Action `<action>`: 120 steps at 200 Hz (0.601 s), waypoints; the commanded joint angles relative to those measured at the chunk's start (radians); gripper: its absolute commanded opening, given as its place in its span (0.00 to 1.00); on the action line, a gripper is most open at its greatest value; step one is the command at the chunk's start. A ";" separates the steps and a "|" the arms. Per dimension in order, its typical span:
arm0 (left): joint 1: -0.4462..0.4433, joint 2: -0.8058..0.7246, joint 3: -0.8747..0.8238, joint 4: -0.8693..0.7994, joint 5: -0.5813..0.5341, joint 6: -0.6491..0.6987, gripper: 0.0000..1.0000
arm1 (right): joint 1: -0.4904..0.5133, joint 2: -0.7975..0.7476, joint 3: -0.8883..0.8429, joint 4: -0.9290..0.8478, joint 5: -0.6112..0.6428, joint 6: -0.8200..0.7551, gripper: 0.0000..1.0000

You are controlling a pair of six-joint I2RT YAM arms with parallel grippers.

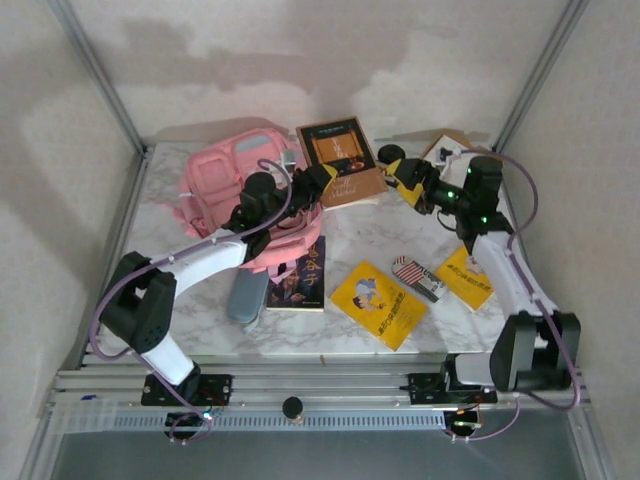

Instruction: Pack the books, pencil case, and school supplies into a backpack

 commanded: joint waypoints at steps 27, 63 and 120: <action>-0.058 0.024 0.096 0.212 -0.204 -0.073 0.00 | 0.131 -0.156 -0.166 0.330 0.179 0.349 0.99; -0.094 0.031 0.128 0.226 -0.278 -0.084 0.00 | 0.249 -0.128 -0.204 0.539 0.295 0.484 0.99; -0.145 0.009 0.109 0.172 -0.323 -0.065 0.00 | 0.305 -0.040 -0.142 0.612 0.440 0.495 0.97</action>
